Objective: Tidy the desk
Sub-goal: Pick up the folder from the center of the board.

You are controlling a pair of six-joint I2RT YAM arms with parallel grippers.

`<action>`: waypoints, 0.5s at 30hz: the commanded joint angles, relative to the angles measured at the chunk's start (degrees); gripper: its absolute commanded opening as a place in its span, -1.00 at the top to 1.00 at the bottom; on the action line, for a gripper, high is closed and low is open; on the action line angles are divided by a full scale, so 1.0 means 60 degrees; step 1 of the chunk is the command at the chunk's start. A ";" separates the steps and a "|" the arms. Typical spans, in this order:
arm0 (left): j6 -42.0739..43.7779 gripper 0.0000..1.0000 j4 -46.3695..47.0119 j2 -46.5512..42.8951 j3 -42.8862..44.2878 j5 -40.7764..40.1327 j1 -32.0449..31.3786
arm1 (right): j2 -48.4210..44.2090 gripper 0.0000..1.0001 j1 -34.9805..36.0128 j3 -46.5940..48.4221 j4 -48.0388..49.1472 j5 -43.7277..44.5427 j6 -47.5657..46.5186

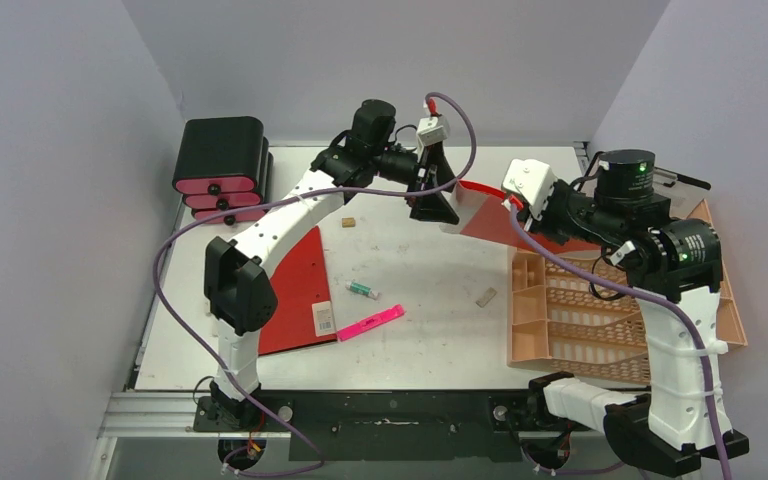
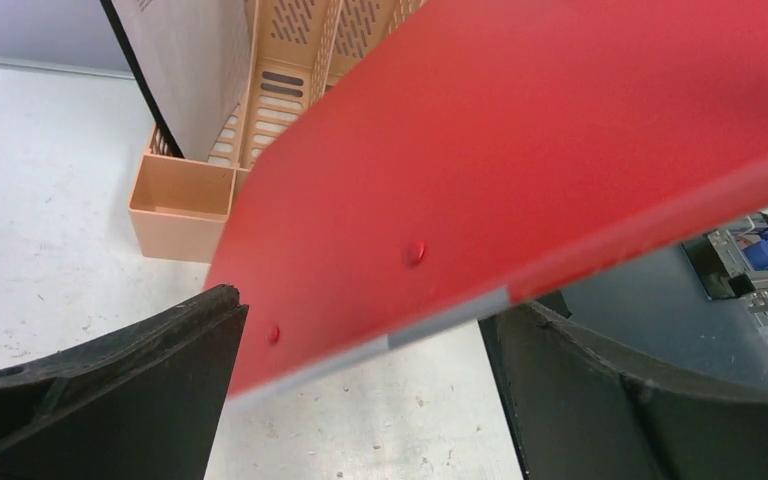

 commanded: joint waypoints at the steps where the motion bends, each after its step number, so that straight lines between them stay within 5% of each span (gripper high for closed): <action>1: 0.0207 -0.92 0.0259 -0.1008 -0.0183 0.0265 0.0006 | 0.0106 0.89 -0.0032 -0.0257 0.1345 -0.1280 0.0683; 7: 0.0964 -0.95 -0.0430 -0.1267 -0.0130 0.0443 0.0005 | 0.0067 0.89 -0.0032 -0.0991 0.2718 -0.1738 0.2206; 9: 0.1079 -0.68 -0.0575 -0.1373 -0.0191 0.0552 0.0005 | -0.0145 0.89 -0.0032 -0.1500 0.3528 -0.1698 0.2838; 12: 0.1182 0.02 -0.0662 -0.1627 -0.0535 0.0602 0.0030 | -0.0334 0.89 -0.0045 -0.2003 0.4388 -0.1528 0.3463; 15: 0.1218 0.29 -0.0650 -0.1940 -0.1002 0.0597 0.0094 | -0.0438 0.89 -0.0073 -0.2353 0.4987 -0.1301 0.3888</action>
